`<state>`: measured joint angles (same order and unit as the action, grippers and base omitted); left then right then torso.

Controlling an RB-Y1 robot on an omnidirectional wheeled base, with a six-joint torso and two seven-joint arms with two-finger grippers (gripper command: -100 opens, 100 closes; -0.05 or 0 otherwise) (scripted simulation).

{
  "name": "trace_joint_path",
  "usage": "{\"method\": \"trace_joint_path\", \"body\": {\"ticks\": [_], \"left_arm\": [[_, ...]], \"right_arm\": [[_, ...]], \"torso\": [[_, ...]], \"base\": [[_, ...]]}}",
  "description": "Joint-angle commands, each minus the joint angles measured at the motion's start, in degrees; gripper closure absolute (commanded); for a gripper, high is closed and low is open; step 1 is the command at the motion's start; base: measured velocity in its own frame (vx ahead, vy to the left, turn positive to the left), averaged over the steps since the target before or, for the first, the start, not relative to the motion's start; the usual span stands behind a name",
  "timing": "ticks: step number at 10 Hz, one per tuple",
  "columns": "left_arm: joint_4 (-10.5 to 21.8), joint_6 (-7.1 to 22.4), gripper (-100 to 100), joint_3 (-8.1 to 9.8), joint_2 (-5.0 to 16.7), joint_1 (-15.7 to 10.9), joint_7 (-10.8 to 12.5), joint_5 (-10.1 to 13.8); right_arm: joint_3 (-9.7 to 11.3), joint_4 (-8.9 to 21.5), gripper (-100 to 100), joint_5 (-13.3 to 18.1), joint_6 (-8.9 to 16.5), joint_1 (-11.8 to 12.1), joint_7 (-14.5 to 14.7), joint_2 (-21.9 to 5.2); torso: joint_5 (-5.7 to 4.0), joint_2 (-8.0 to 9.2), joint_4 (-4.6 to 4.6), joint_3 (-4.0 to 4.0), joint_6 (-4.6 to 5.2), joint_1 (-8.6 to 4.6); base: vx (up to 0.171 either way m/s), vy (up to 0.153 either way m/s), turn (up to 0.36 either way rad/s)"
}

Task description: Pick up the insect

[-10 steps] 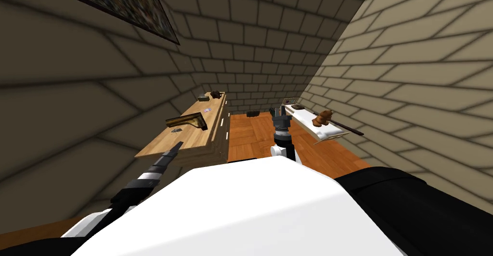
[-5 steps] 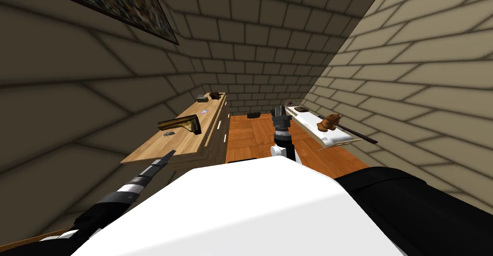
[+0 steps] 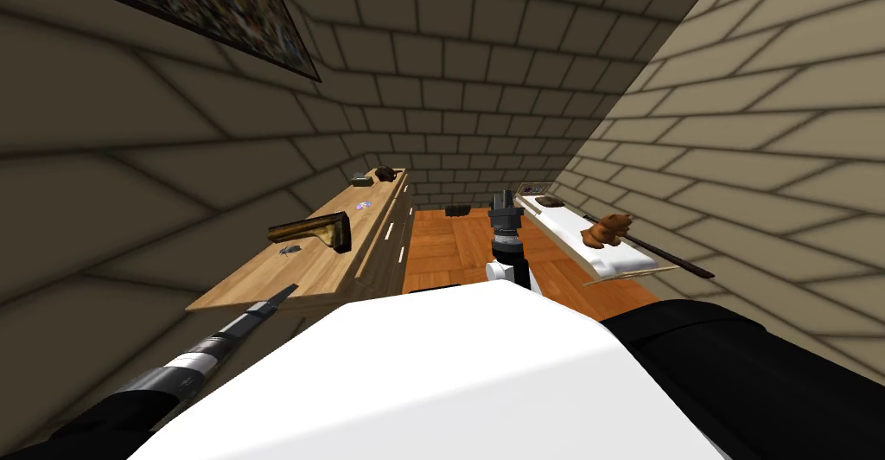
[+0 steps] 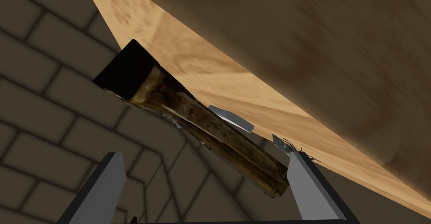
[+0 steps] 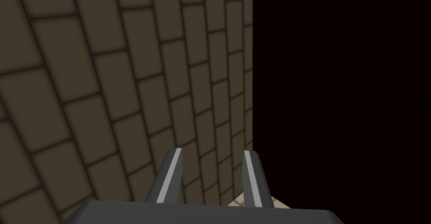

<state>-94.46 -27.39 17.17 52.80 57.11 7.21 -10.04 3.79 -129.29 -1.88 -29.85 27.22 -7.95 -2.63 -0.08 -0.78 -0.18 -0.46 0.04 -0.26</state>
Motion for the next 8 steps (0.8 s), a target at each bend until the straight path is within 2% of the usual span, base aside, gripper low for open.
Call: {"method": "trace_joint_path", "body": {"ticks": [1,2,3,4,5,6,7,8], "left_arm": [[1.99,-0.18,-100,0.13,1.20,0.49,0.70,-0.50],[4.24,-0.50,-100,0.55,3.43,1.66,2.06,-1.38],[4.60,-0.50,-100,0.55,3.43,1.66,2.06,-1.38],[6.53,-0.85,-100,0.87,5.53,2.78,3.42,-2.30],[7.20,-0.85,-100,0.87,5.53,2.78,3.42,-2.30],[9.16,-1.23,-100,1.09,7.50,3.84,4.80,-3.23],[9.77,-1.23,-100,1.09,7.50,3.84,4.80,-3.23],[11.36,-1.64,-100,1.17,9.31,4.84,6.17,-4.18]], "right_arm": [[0.00,0.00,0,0.00,0.00,0.00,0.00,0.00],[0.00,0.00,0,0.00,0.00,-0.01,0.00,0.00],[0.00,0.00,0,0.00,0.00,0.00,0.00,0.00],[-0.01,0.00,0,0.00,0.00,0.00,0.00,-0.01],[-0.01,0.00,0,0.00,0.00,0.00,0.00,-0.01],[-0.01,0.00,0,0.00,0.00,-0.01,0.00,-0.01],[-0.01,0.00,0,0.00,0.00,0.00,0.00,-0.01],[0.00,0.00,0,0.00,0.00,-0.01,0.00,-0.01]], "torso": [[0.00,0.00,0.00,0.00,0.00,0.00],[0.02,0.13,0.02,0.07,0.01,0.12],[0.03,0.01,0.01,0.02,-0.01,0.15],[0.06,0.04,0.00,0.02,0.02,0.26],[0.07,0.00,0.00,0.00,0.01,0.30],[0.07,0.10,0.02,0.05,0.02,0.26],[0.06,0.02,0.01,0.02,0.00,0.22],[0.05,0.06,0.01,0.03,0.02,0.22]], "base": [[0.121,-0.068,0.049],[0.177,-0.058,0.068],[0.160,-0.031,0.057],[0.171,-0.026,0.066],[0.134,-0.042,0.025],[0.169,-0.055,0.067],[0.152,-0.053,0.061],[0.181,-0.039,0.060]]}}
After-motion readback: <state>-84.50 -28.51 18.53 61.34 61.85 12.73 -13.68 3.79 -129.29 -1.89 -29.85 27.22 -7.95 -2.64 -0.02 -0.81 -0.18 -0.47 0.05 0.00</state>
